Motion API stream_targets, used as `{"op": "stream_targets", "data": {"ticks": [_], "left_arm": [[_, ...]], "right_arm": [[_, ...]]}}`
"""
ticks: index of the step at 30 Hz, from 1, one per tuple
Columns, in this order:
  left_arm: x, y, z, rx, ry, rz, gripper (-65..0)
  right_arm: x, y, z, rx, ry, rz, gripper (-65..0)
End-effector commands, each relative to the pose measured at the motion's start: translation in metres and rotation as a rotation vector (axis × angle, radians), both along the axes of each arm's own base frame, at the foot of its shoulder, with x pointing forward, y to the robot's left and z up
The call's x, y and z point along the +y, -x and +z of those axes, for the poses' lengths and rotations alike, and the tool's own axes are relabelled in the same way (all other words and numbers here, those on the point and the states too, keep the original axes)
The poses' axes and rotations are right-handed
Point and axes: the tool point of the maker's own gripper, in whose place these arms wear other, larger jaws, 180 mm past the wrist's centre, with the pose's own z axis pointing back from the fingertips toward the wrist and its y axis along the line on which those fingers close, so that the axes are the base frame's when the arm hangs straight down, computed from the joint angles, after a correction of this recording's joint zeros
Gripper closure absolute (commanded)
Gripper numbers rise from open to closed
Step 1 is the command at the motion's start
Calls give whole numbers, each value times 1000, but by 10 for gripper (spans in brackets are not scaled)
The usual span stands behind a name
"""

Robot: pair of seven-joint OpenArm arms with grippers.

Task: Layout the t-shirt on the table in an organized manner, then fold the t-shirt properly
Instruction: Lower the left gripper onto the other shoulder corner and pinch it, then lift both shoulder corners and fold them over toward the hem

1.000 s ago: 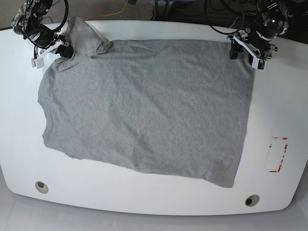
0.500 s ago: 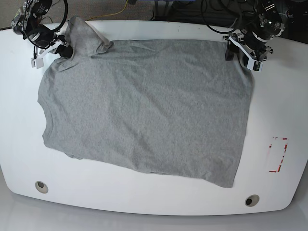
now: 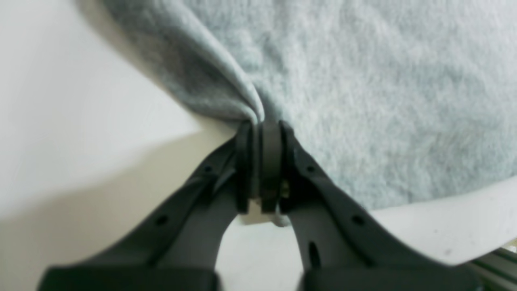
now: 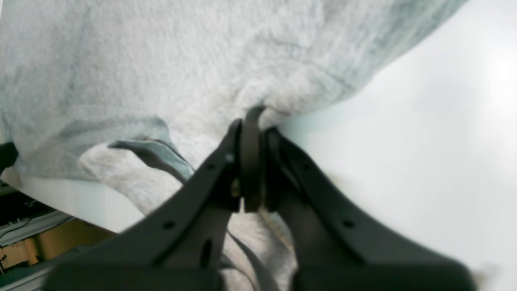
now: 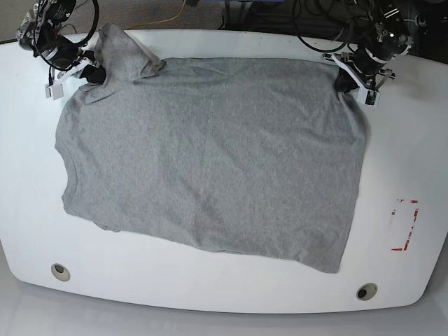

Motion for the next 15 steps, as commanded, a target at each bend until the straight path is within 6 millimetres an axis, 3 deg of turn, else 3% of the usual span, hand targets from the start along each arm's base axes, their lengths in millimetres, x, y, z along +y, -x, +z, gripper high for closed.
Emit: {"op": "stream_targets", "data": {"ticks": [1,9,15], "left_arm": [[2,2,1,13,-20,-9,0],[3,-22,24,-73,-43,-17,0],[2,-53,43,-155,-45,-21,0]], "right_arm": [[-8,-7,11,-39,21,2,-13],[-15,-17,64,-196,69,-3,-13],[-13,-27,73,-229,43,-25,-13]]}}
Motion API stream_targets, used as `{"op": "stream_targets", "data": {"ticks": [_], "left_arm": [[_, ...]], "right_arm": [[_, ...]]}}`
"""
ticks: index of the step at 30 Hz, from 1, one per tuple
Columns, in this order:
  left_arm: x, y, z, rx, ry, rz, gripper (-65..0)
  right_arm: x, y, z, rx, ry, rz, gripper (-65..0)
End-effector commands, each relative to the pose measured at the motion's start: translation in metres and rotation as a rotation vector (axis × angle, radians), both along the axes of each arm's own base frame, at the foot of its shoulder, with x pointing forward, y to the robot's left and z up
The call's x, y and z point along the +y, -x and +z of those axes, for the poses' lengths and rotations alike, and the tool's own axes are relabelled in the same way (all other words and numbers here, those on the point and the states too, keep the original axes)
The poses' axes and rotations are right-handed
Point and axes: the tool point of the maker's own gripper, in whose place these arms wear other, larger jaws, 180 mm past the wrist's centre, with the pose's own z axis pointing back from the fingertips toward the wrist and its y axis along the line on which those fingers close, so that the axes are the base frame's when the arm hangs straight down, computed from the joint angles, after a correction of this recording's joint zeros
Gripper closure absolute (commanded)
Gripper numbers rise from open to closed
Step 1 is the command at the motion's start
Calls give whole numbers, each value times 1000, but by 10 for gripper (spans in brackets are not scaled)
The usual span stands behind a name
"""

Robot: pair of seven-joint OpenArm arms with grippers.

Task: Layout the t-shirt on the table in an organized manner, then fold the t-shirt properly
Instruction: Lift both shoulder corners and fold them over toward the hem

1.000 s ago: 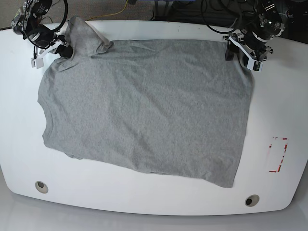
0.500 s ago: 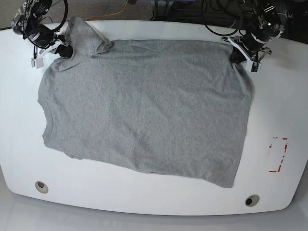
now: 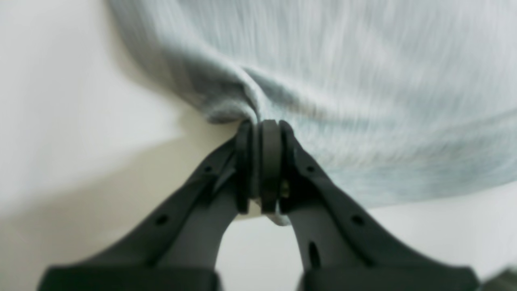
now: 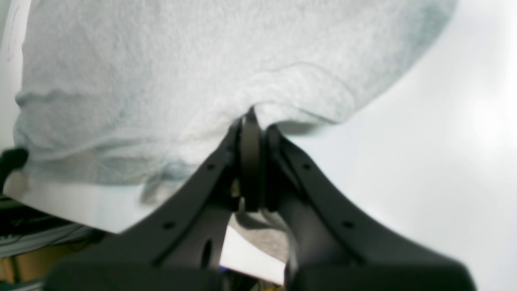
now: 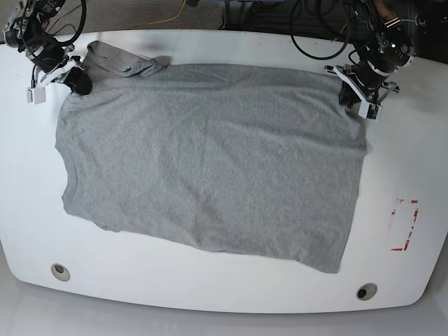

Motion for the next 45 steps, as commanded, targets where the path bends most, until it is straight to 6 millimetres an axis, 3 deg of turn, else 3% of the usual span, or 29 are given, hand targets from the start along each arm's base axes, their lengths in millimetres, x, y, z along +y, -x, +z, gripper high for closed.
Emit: {"op": "stream_targets", "data": {"ticks": [1,10,18,23,32,39,45], "left_arm": [[-1,-25,23,-100,4,-7,0],[-1,-84,67,-261,-2,-8,0],[0,-121,101,-340,-13,-11,0],[0,-136,111,-367,-4,-10,0],[-4,-157,90,-312,73,-4,0],[1,-156,65,-241,101,0,0],[-1,-164,61,-236,126,2,0]], "right_arm": [[-4,-15,17,-65,-7,-17,-13],[-5,-33,25,-110,-11,-27,-13],[-10,-47,18,-115,-53,-58,-13],[-21,-62,14,-107,-41,-73,-13],[-27,-97,13,-116,-65,-76,-13],[-28,-117,13,-126,-105,-79,-14],[-34,-129,17,-134,-121,-85,-14]]}}
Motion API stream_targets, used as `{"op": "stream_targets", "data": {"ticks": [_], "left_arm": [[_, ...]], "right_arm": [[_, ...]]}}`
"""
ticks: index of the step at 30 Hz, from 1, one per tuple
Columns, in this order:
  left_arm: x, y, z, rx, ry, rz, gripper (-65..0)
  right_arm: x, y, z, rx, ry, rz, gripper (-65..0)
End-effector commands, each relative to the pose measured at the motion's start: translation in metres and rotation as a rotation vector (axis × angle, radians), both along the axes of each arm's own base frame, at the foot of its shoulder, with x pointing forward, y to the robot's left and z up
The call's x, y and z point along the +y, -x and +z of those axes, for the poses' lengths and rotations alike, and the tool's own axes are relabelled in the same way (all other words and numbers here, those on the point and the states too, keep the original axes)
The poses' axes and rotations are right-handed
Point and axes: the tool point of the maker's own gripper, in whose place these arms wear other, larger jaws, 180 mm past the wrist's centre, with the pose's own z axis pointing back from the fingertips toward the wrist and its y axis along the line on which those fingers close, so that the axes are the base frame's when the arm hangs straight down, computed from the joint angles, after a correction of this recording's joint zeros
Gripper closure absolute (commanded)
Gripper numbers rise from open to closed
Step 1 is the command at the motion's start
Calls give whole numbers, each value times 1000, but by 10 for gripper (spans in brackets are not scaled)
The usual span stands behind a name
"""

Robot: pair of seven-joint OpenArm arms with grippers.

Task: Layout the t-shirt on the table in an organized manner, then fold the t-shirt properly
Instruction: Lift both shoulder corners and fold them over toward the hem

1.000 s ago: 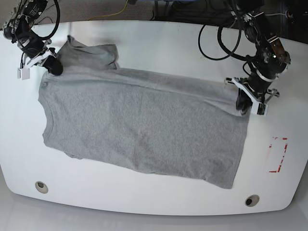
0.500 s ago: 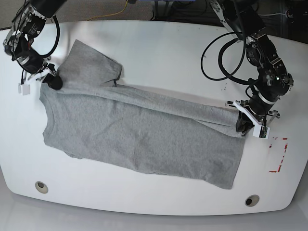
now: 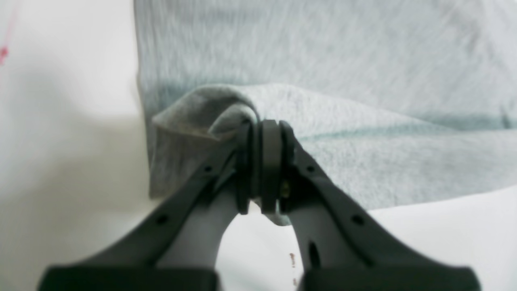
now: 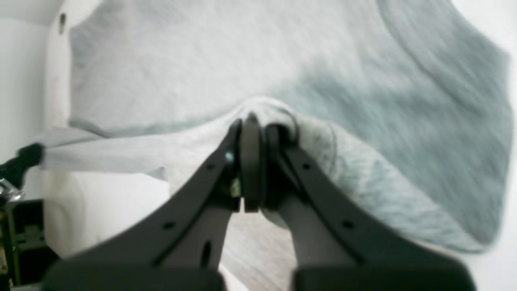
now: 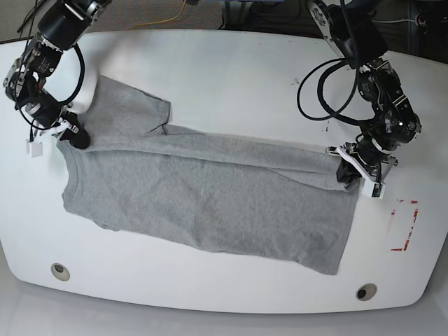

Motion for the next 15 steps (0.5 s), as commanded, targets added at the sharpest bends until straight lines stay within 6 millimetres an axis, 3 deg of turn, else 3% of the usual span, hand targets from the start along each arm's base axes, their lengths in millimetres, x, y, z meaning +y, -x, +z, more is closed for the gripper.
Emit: {"op": "stream_targets", "data": {"ticks": [1,9,15], "left_arm": [[0,-17,21,-82,18,1,0],[-4,-26,7,-63,67,-3,0],[-13,-34,-5,-18,75,-50,0]], "right_arm": [[-16,-14,20,-64,17,-19,-14],[-17,-34,27,-90,-18,-31,-15],[-23,-51,33,-74,53,-28,-16]]}}
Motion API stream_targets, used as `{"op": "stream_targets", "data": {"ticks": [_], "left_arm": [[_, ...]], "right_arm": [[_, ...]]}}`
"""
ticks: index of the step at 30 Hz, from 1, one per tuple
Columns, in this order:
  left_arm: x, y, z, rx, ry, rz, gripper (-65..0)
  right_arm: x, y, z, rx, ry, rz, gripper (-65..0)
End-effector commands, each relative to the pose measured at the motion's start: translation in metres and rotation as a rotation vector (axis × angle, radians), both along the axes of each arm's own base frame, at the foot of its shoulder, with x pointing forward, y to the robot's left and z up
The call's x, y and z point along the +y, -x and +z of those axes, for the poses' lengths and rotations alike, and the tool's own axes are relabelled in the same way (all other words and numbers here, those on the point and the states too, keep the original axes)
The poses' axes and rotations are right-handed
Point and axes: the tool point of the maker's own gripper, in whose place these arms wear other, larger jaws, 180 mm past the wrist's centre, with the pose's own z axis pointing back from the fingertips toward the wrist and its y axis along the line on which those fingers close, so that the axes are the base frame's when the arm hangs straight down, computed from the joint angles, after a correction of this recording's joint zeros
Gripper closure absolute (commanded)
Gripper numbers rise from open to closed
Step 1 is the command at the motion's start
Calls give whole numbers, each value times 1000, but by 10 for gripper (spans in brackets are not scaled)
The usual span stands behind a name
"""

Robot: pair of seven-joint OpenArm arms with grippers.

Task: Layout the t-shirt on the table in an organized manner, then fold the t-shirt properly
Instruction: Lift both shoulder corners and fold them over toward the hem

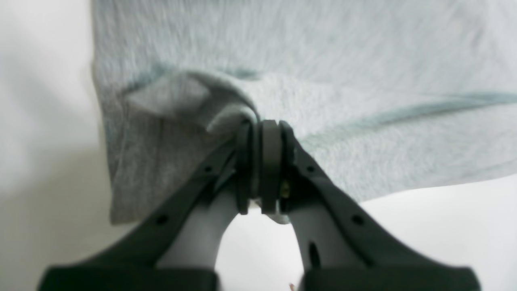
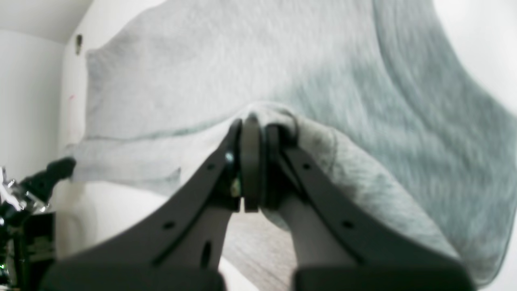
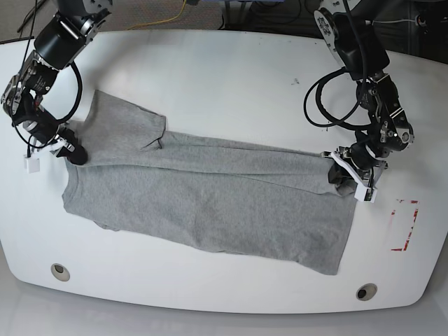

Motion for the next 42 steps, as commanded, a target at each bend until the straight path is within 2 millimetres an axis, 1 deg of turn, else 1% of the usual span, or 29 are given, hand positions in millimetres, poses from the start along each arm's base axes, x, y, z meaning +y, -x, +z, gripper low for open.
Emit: {"op": "stream_targets", "data": {"ticks": [1,3,8,10,13,18,24,30,34,39,41,42], "left_arm": [[-2,-18,20,-68,22,-1,0],[-3,-19,18,-62,28,-1,0],[-5,-23,17,-69,46,1,0],[-5,-25,19,-85,53,5,0],[-5,-29,23,-116,61,13,0],[4,-30,28,-137,47,23,0],[2,-28,18,-111,62,22,0],[8,-27,14,-96,56,25,0],[9,-27,15,-96,53,26,0],[11,-27,15,-97,50,28,0],[15,-27,15,-97,43,30,-19],[19,-26,16,-97,33,31,-52]], "right_arm": [[-14,-17,24,-59,62,-9,-16],[-15,-21,24,-54,81,-6,-16],[-16,-35,35,-71,103,-8,-16],[-13,-40,35,-68,112,-6,-16],[-15,-44,37,-58,137,-6,-16],[-17,-47,37,-50,158,-9,-16],[-20,-51,41,-78,162,-33,-16],[-8,-63,44,-106,191,4,-16],[-6,-67,46,-124,198,4,-18],[-7,-66,46,-123,201,1,-19],[-7,-66,46,-123,201,1,-43],[-7,-66,46,-124,202,1,-73]]}}
